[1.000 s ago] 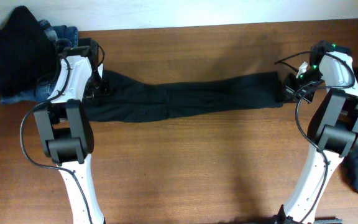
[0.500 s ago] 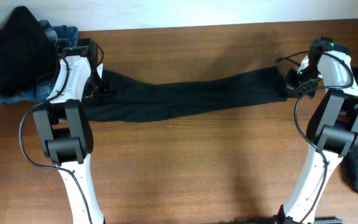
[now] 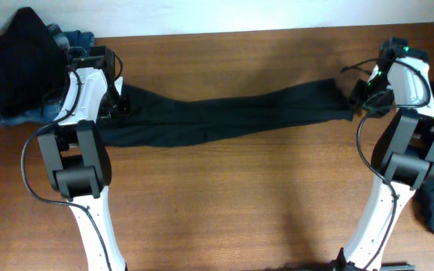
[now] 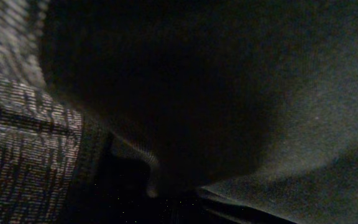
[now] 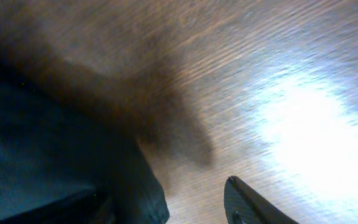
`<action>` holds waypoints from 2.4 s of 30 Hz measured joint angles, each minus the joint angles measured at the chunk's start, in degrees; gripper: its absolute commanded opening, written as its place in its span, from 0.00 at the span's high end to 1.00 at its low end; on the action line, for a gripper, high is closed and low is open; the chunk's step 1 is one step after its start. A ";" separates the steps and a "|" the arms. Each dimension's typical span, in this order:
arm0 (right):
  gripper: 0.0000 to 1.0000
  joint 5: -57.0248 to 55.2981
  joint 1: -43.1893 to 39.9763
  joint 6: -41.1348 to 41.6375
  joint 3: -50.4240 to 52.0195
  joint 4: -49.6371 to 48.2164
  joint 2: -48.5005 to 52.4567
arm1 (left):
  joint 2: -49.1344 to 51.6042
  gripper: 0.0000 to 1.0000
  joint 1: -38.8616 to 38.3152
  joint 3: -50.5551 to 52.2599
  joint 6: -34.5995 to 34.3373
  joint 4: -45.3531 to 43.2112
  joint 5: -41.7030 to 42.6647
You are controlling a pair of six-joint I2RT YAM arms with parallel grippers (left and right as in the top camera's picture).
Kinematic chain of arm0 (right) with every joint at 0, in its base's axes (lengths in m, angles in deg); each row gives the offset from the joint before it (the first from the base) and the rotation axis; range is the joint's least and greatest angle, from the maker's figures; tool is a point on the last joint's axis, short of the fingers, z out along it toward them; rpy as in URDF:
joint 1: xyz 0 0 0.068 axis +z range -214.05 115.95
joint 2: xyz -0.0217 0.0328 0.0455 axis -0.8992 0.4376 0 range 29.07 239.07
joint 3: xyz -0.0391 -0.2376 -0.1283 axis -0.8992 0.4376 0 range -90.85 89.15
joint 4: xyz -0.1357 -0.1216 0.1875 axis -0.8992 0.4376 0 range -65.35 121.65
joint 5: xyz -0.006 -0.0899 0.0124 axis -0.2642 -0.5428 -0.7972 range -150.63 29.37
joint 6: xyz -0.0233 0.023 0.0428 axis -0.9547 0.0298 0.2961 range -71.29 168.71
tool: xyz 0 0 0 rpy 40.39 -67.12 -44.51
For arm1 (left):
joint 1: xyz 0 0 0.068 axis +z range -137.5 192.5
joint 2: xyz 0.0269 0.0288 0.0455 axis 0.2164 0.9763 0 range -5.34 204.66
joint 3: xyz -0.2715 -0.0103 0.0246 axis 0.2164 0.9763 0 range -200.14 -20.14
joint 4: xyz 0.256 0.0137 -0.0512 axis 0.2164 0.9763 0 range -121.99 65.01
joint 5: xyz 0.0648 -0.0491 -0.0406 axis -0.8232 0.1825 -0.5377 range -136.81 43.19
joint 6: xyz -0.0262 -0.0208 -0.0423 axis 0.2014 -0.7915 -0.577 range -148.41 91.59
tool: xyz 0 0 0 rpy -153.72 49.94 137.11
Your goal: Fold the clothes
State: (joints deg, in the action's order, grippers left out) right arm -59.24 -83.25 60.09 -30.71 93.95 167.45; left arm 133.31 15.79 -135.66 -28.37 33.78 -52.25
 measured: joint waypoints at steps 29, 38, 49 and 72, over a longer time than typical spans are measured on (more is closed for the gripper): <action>0.12 13.44 7.13 -12.92 -24.63 13.03 -0.11 | 0.00 0.13 -0.42 -0.66 1.05 -0.04 -6.10; 0.12 11.32 14.32 -14.14 -16.81 4.74 -0.11 | 0.90 0.13 -0.70 -3.54 1.01 3.26 -1.84; 0.12 7.50 14.69 -13.68 -2.67 -5.77 -0.11 | 1.20 0.13 -1.40 -5.68 0.98 6.38 0.61; 0.73 -0.57 14.69 -12.46 2.21 -8.13 0.24 | 1.20 0.13 -1.40 -5.84 0.98 8.02 0.96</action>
State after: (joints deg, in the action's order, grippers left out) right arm -59.81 -68.56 47.63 -28.50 85.82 167.69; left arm 134.51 14.39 -141.50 -27.39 41.81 -51.28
